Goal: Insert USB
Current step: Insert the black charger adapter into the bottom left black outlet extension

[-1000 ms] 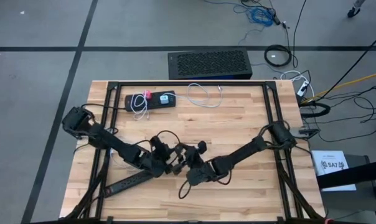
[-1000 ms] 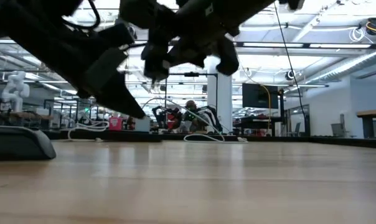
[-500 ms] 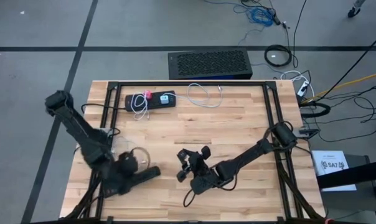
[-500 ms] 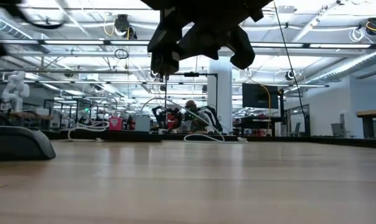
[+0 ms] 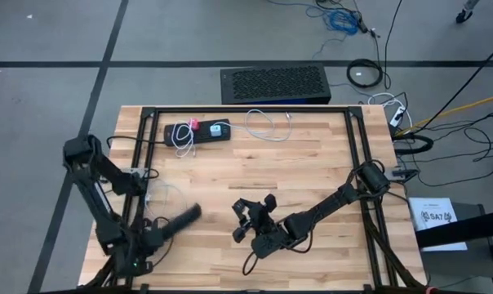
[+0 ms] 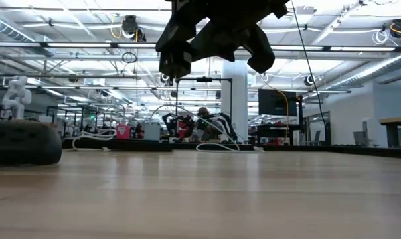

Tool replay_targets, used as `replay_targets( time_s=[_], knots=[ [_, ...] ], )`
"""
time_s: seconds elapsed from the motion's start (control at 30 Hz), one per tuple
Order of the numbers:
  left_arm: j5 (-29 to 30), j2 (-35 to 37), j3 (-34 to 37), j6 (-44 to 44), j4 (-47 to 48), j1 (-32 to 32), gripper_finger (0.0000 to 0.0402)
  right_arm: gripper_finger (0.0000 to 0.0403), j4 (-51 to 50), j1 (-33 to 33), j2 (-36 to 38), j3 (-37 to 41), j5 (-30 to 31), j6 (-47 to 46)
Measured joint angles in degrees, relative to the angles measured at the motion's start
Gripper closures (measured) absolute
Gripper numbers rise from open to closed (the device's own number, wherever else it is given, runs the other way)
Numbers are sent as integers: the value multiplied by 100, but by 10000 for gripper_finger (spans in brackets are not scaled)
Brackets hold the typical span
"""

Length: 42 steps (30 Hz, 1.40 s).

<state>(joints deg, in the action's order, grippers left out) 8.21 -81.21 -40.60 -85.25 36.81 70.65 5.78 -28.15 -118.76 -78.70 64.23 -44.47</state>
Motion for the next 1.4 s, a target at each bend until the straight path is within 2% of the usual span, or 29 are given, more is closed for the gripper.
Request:
replay_targets(
  time_s=[0.27, 0.37, 0.43, 0.53, 0.7, 0.87, 1.03, 1.4],
  knots=[
    [247, -921, -29, 497, -549, -427, 400, 287, 168, 6, 2, 1, 0, 33],
    [294, -862, -109, 778, -433, -581, 400, 287, 354, 32, 2, 2, 1, 213],
    [896, -693, -224, 942, 65, -681, 400, 287, 396, 34, 4, 2, 0, 273],
    [1235, -206, -474, 888, 696, -792, 400, 287, 401, 36, 4, 6, 7, 291],
    [1079, 351, -819, 697, 1611, -813, 400, 287, 435, 36, 4, 6, -3, 356],
    [369, 387, -967, 442, 2572, -786, 400, 287, 450, 41, 4, 9, -24, 497],
    [-203, 129, -863, 344, 2387, -657, 400, 287, 437, 40, 4, 9, -2, 511],
    [-322, -335, -878, 45, 1567, -409, 400, 287, 424, 40, 2, 7, 7, 522]
  ],
)
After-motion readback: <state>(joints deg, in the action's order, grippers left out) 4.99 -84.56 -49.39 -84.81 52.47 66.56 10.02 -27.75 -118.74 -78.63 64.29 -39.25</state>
